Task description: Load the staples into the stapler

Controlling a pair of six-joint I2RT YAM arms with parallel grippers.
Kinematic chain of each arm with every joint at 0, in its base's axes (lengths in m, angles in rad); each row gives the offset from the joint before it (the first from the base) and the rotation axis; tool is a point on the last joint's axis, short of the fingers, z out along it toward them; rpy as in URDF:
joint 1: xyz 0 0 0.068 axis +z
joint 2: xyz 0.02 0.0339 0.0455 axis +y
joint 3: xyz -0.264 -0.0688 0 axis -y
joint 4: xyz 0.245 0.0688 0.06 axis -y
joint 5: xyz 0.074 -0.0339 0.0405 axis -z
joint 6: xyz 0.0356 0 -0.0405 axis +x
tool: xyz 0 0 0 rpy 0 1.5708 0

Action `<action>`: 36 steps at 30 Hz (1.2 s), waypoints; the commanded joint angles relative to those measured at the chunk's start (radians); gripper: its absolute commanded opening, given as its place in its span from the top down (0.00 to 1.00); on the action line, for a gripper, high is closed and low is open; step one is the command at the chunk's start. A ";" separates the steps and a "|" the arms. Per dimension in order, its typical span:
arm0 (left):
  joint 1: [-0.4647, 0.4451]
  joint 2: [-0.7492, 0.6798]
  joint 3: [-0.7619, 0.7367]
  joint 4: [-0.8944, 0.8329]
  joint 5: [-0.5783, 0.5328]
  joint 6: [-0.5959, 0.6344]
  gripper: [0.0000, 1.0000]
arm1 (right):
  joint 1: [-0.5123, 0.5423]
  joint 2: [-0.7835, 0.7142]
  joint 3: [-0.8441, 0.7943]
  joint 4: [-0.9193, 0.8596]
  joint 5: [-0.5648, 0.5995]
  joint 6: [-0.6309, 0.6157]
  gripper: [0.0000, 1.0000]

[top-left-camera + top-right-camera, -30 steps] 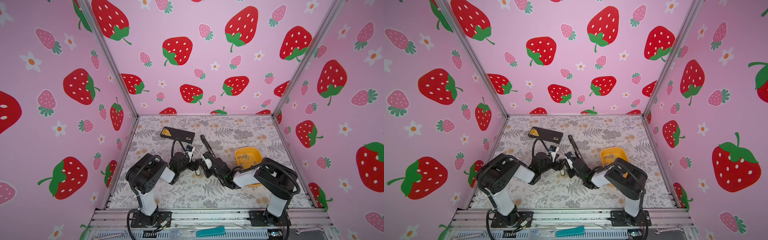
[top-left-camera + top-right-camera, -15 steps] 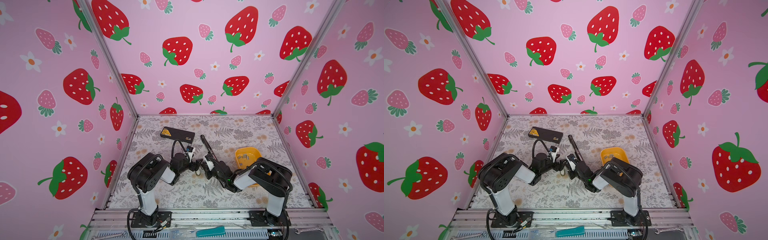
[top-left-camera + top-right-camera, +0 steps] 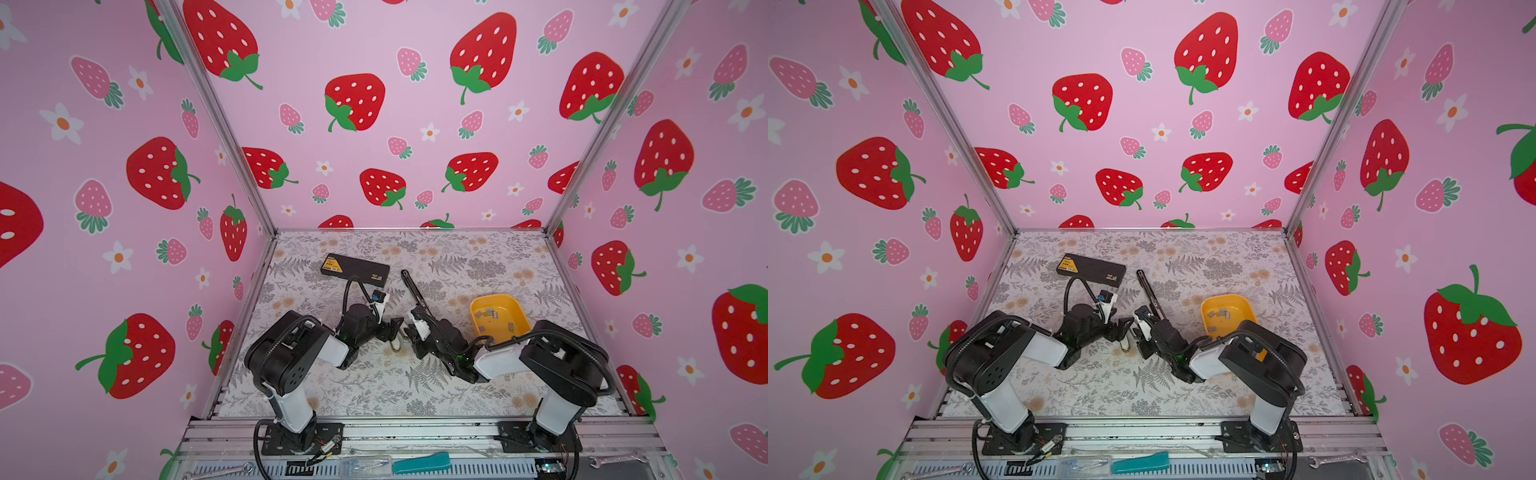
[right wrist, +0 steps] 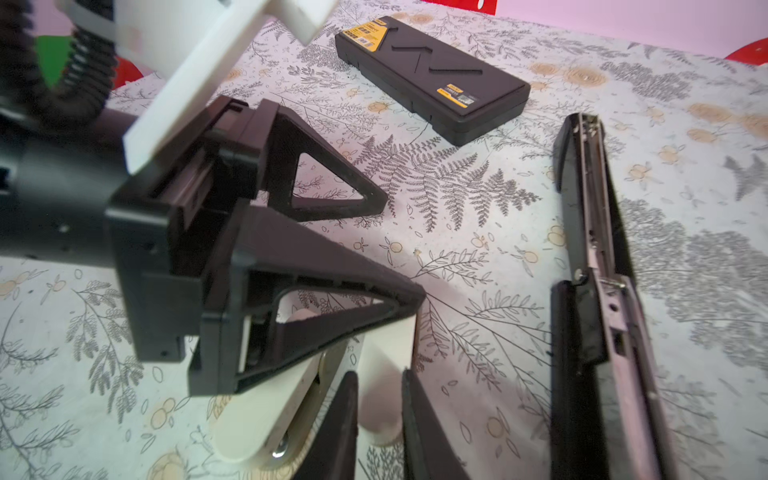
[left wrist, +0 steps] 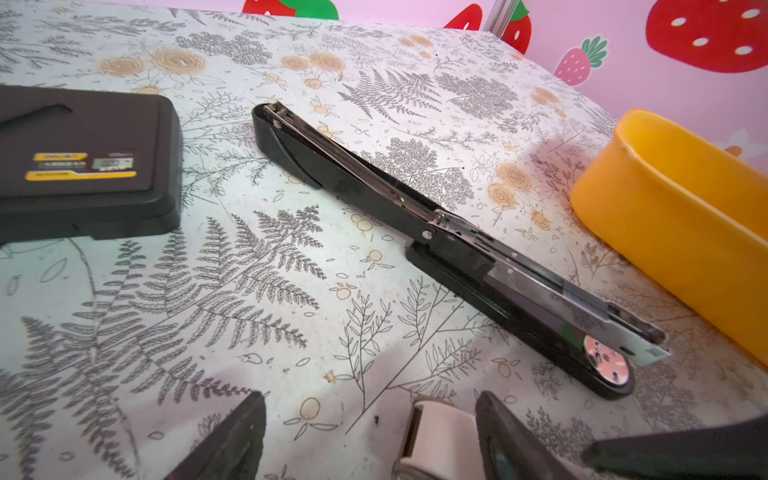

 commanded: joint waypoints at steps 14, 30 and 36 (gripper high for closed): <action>0.044 -0.209 0.144 -0.300 -0.187 -0.388 0.15 | -0.051 -0.227 -0.160 -0.149 0.233 0.025 0.60; 0.204 -0.229 0.156 -0.338 0.163 -0.548 0.01 | -0.104 -0.101 -0.122 -0.131 0.164 0.018 0.64; 0.195 -0.183 0.182 -0.335 0.165 -0.558 0.01 | -0.108 -0.053 -0.089 -0.131 0.161 0.013 0.78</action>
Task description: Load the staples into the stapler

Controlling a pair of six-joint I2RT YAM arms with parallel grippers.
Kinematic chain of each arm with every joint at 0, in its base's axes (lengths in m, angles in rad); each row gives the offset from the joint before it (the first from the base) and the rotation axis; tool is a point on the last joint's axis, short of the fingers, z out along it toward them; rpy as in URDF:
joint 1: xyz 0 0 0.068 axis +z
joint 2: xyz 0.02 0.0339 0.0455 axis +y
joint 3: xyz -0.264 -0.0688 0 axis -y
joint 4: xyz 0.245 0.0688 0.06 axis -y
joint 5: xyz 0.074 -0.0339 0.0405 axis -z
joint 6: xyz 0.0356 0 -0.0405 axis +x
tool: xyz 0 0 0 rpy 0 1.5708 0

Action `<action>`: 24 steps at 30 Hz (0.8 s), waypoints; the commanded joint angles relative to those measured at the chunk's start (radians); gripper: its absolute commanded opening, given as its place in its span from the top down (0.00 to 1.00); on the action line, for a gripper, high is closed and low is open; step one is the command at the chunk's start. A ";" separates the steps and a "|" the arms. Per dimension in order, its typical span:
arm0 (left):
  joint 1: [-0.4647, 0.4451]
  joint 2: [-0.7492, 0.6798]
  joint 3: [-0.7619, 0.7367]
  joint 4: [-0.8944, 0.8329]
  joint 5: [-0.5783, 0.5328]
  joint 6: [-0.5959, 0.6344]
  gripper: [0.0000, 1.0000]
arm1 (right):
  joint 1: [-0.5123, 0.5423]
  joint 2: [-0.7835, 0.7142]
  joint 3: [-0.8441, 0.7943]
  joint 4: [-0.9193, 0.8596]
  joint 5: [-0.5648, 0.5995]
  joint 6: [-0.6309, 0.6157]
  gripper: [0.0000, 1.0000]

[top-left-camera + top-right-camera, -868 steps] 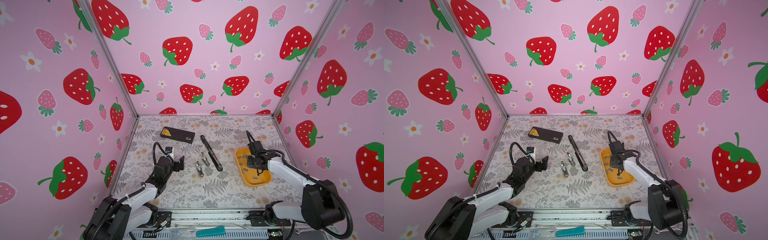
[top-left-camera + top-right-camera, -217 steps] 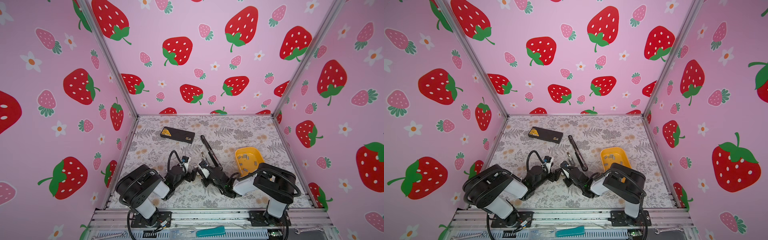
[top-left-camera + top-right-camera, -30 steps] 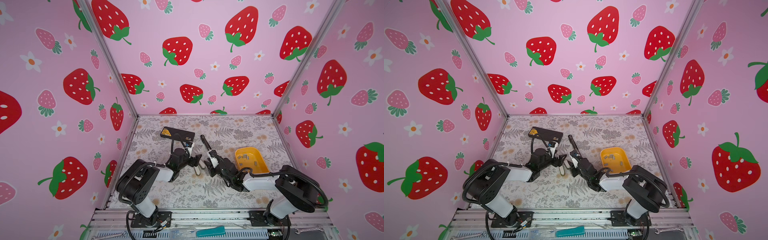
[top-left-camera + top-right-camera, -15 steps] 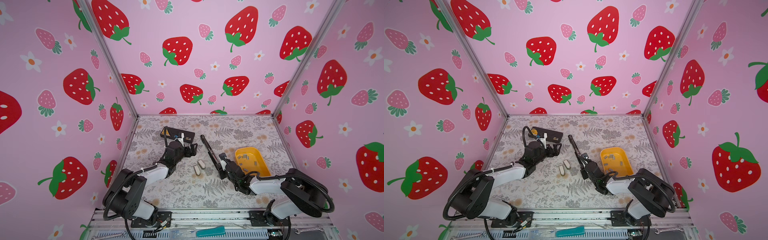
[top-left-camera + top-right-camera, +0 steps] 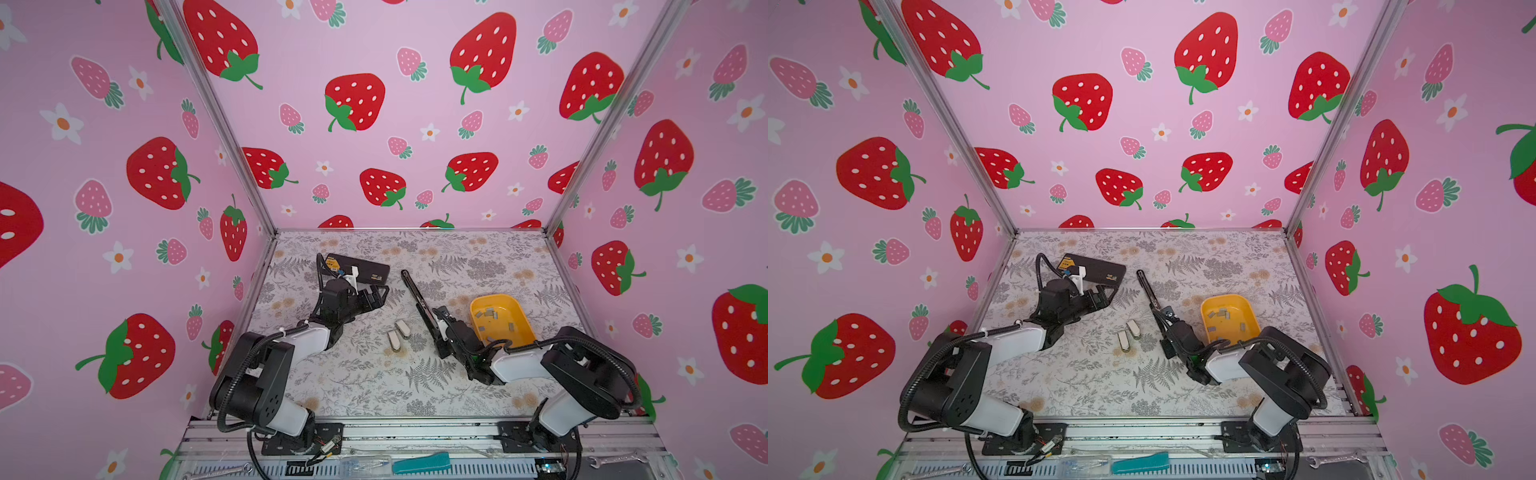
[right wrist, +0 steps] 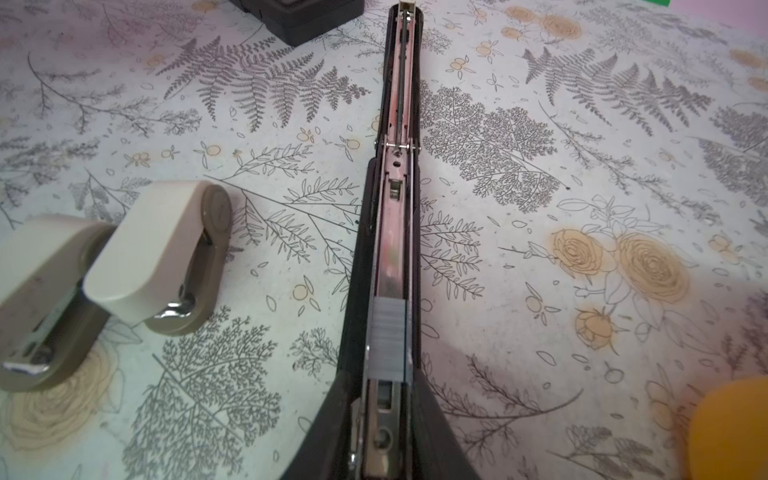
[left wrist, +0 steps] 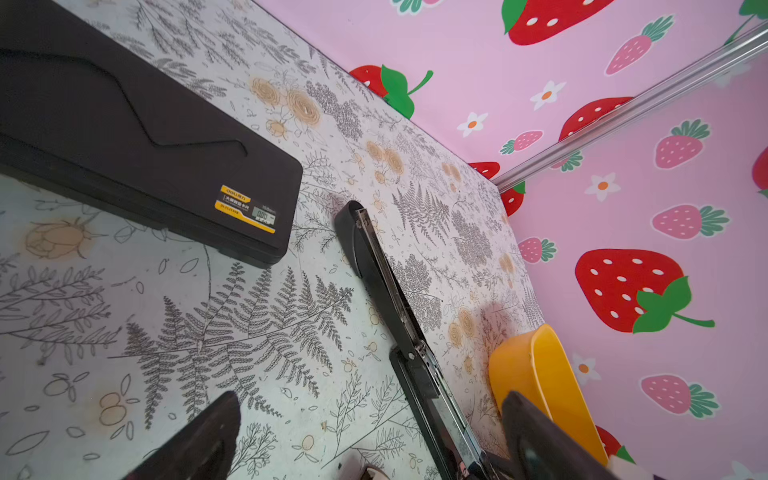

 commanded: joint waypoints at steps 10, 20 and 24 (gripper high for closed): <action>-0.067 0.194 0.184 -0.058 -0.002 -0.060 0.01 | -0.008 0.003 0.027 0.001 -0.047 0.038 0.93; -0.137 0.363 0.370 -0.154 -0.013 -0.076 0.03 | -0.062 -0.034 0.006 0.019 -0.199 0.178 1.00; -0.138 0.416 0.427 -0.178 0.003 -0.083 0.03 | -0.079 -0.037 0.003 0.025 -0.237 0.209 1.00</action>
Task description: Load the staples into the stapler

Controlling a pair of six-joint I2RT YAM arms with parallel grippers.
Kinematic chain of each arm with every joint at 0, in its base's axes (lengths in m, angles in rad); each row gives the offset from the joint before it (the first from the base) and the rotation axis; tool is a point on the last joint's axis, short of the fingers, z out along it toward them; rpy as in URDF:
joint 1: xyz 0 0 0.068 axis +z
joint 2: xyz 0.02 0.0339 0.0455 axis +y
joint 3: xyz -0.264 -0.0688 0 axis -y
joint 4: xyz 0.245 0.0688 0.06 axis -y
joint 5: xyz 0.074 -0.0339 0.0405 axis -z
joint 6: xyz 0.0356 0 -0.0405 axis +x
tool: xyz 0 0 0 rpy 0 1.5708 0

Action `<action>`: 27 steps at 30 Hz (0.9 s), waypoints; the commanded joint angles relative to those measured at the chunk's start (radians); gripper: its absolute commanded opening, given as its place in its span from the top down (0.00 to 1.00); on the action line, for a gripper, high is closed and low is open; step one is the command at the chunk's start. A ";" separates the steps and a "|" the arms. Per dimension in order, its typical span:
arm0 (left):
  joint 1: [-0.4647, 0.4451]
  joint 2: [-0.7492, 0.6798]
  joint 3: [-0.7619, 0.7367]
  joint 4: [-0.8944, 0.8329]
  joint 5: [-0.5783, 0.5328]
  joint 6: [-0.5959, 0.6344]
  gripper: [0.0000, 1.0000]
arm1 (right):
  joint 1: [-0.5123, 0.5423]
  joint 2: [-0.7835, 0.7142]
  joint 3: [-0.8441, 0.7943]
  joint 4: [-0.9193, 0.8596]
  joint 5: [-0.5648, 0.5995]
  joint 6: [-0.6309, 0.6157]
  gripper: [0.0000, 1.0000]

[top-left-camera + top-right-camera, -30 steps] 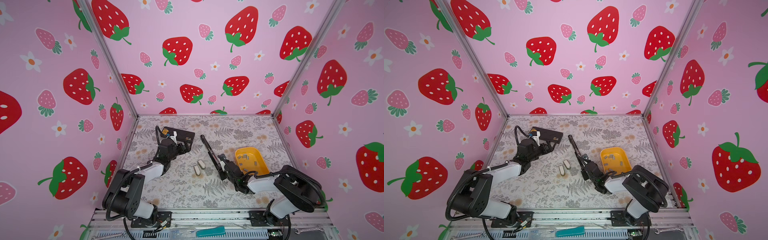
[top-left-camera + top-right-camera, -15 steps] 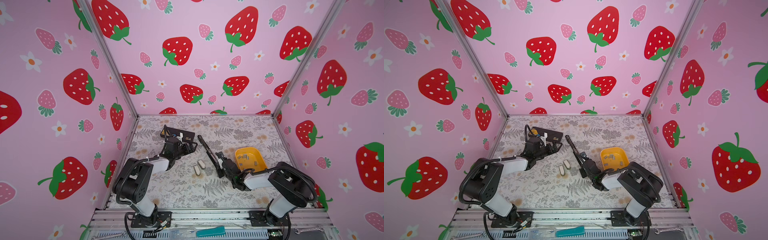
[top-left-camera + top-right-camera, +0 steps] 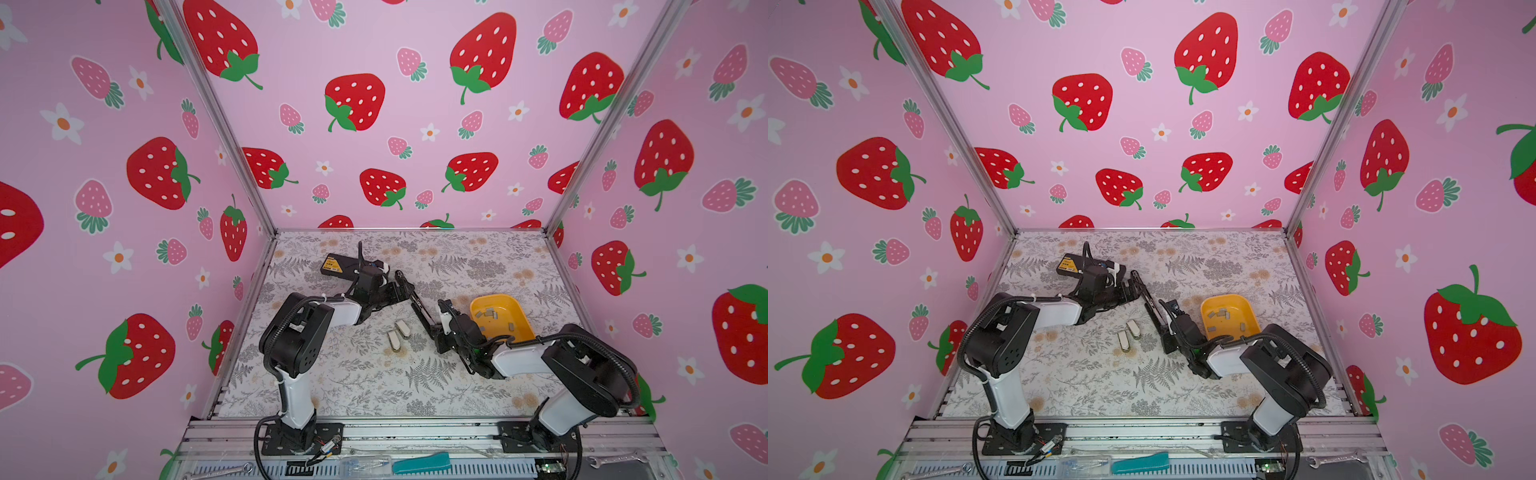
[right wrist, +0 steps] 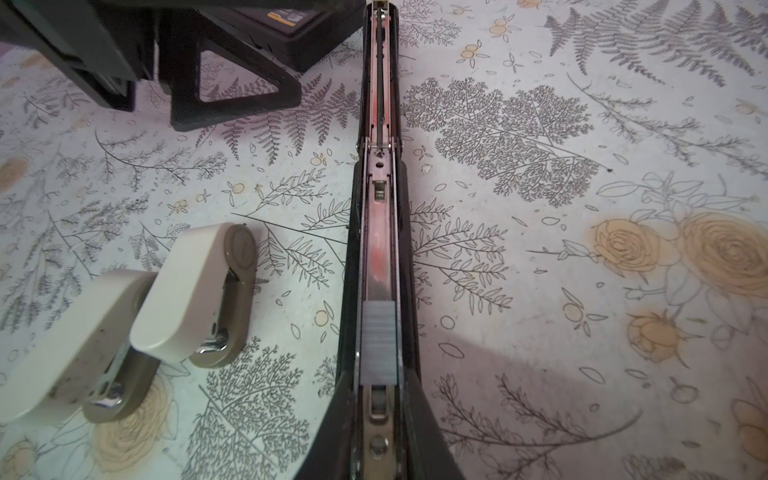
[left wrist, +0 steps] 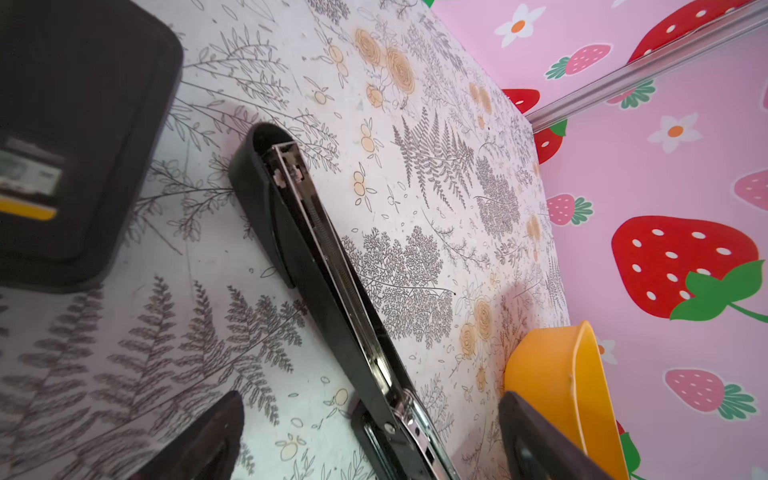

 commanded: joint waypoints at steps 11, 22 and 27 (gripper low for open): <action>0.007 0.173 0.182 -0.071 0.036 -0.082 0.05 | -0.042 -0.050 -0.043 0.057 -0.116 0.086 1.00; 0.044 0.296 0.276 -0.042 0.096 -0.209 0.05 | -0.041 -0.049 -0.069 0.106 -0.166 0.070 1.00; 0.048 0.335 0.334 -0.039 0.158 -0.242 0.05 | -0.041 -0.038 -0.090 0.150 -0.180 0.068 1.00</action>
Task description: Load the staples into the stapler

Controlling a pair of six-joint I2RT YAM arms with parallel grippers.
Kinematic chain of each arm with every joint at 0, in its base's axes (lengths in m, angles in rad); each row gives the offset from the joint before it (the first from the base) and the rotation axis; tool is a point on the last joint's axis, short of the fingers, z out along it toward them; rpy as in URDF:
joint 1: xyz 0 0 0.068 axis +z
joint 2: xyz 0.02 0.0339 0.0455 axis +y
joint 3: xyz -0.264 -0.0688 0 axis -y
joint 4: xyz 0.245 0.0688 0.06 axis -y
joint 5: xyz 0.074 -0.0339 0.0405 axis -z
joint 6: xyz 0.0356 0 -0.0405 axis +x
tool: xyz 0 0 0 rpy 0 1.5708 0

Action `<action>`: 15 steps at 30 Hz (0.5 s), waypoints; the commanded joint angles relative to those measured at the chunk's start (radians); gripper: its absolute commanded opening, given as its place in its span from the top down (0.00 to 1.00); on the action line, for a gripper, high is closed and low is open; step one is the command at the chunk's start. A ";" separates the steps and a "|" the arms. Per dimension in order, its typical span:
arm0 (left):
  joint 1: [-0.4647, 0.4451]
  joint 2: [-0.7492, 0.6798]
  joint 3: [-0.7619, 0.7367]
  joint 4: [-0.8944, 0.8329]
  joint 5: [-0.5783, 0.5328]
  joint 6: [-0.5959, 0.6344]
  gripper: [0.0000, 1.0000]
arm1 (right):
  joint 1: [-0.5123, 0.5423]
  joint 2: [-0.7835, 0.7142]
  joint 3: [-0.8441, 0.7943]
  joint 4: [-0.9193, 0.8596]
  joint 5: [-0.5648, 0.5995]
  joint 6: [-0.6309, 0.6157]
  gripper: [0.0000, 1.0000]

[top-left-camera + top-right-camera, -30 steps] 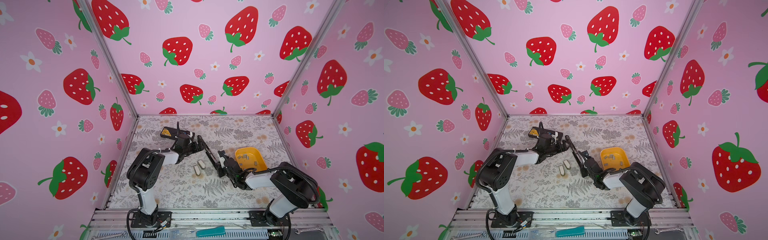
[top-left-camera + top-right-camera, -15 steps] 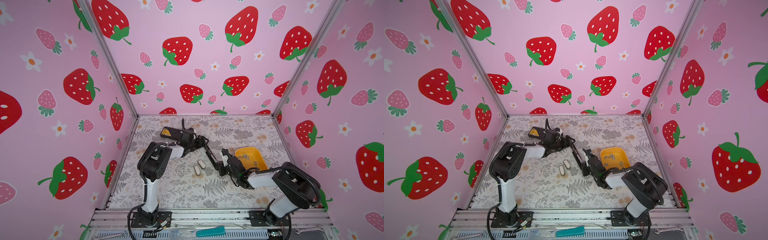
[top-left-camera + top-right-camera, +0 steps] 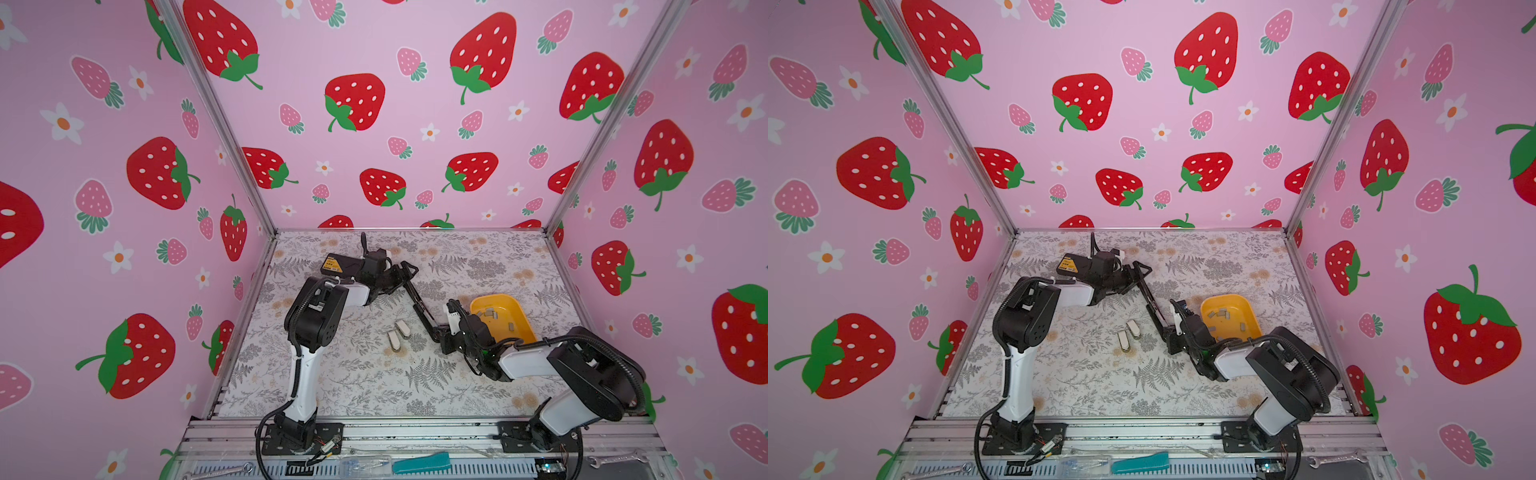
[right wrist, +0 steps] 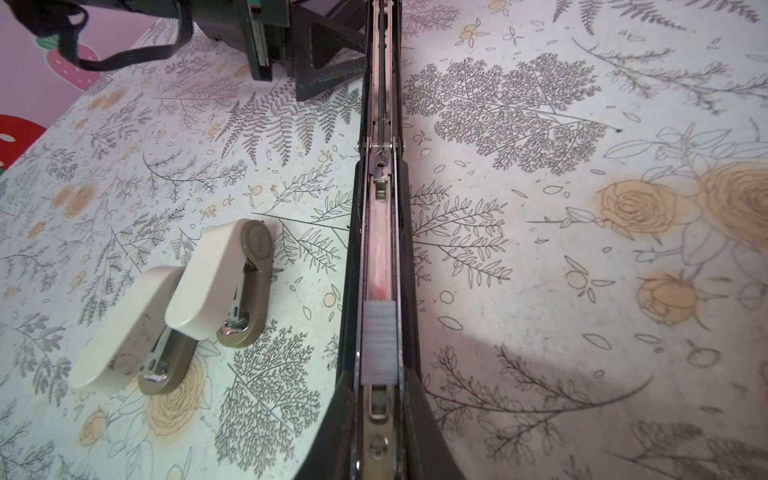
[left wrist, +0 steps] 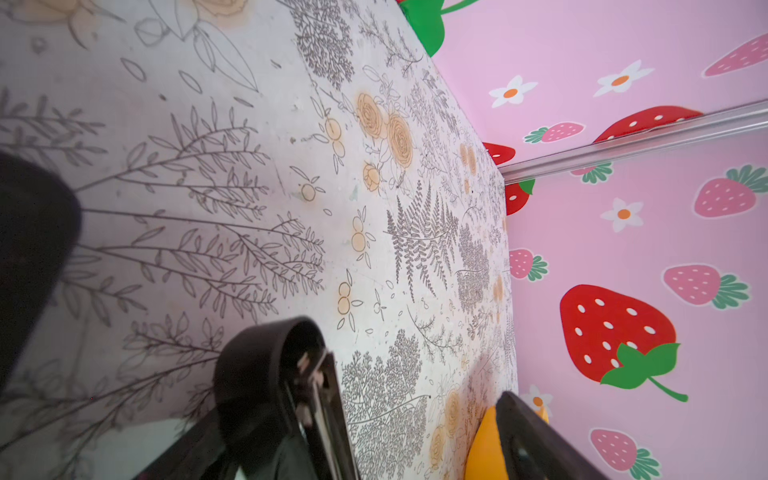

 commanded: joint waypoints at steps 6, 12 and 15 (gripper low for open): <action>0.003 0.070 0.011 0.024 0.079 -0.087 0.17 | 0.005 0.029 -0.004 0.077 -0.022 -0.006 1.00; 0.001 0.024 0.000 0.078 0.122 -0.021 0.32 | 0.023 0.045 -0.005 0.092 -0.004 -0.072 1.00; -0.006 -0.021 -0.020 0.084 0.118 0.033 0.37 | 0.040 0.053 -0.013 0.109 0.023 -0.122 1.00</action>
